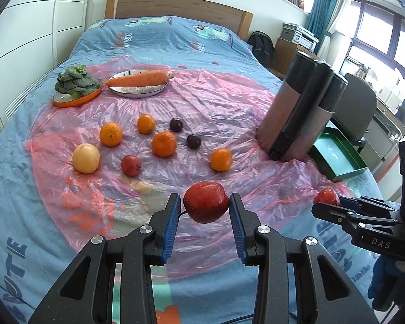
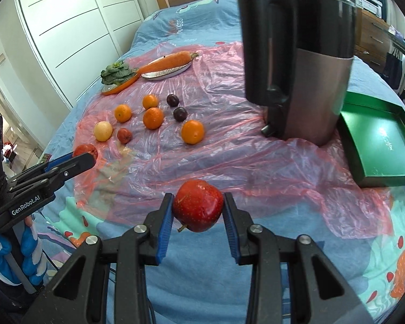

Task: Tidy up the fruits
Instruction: 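Lift the red apple with the left tool and carry it into the green tray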

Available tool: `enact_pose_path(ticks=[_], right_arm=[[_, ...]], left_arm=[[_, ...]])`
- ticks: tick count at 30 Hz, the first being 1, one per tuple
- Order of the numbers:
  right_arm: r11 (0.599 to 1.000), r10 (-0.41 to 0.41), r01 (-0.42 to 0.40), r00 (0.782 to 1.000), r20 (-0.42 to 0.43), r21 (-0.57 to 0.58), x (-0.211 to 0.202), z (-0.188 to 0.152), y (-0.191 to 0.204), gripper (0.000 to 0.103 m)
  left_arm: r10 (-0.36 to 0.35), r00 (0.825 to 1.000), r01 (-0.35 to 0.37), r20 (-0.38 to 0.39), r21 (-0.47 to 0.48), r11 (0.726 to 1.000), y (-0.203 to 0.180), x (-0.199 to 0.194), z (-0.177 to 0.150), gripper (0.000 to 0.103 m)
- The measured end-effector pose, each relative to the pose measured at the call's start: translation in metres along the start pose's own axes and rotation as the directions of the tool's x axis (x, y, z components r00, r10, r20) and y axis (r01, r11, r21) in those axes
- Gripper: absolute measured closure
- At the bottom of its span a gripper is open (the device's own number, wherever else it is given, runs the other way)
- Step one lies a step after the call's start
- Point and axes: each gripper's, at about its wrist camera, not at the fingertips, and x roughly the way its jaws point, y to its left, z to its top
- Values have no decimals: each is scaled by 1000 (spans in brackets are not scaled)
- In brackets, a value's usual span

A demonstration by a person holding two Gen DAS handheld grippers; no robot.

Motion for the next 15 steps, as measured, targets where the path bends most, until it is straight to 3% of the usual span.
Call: enact_pose_path(ticks=[7, 15], right_arm=[[994, -56, 48, 995, 87, 93, -45, -8, -51, 103], [978, -131, 100, 977, 169, 182, -80, -6, -119, 103]], left_arm=[[-119, 992, 121, -31, 78, 990, -64, -14, 12, 71], [-197, 978, 206, -66, 202, 957, -149, -7, 32, 71]])
